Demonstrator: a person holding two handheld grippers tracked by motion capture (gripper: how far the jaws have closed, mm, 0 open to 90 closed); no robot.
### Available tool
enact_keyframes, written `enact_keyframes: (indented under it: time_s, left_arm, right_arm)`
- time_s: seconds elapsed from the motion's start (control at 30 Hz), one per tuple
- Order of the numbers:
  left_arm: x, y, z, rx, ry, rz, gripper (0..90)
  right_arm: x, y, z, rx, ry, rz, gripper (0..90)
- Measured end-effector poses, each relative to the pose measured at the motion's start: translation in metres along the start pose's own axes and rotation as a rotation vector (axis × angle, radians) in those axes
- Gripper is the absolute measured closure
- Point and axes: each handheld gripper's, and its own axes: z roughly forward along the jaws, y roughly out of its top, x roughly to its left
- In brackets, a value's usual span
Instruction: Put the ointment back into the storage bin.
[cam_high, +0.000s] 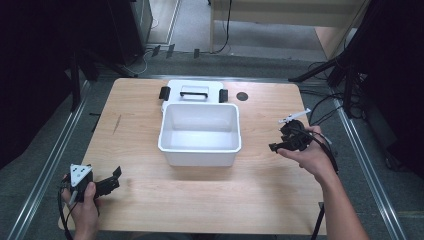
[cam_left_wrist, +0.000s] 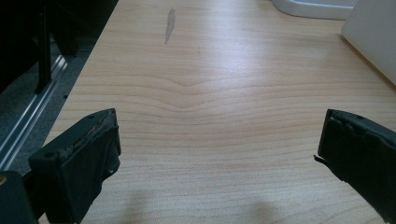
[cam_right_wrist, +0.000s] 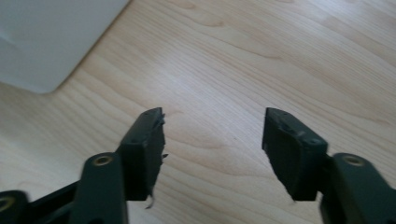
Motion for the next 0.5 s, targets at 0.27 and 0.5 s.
enact_keyframes:
  time_s: [0.27, 0.5]
  left_arm:
    - [0.0, 0.0, 0.0, -0.001, -0.002, 0.0, 0.0]
    - [0.0, 0.0, 0.0, -0.003, 0.001, 0.0, 0.0]
  right_arm:
    - [-0.007, -0.028, 0.0, -0.122, -0.071, 0.121, 8.9]
    - [-0.008, -0.059, 0.003, -0.205, -0.108, 0.173, 0.0]
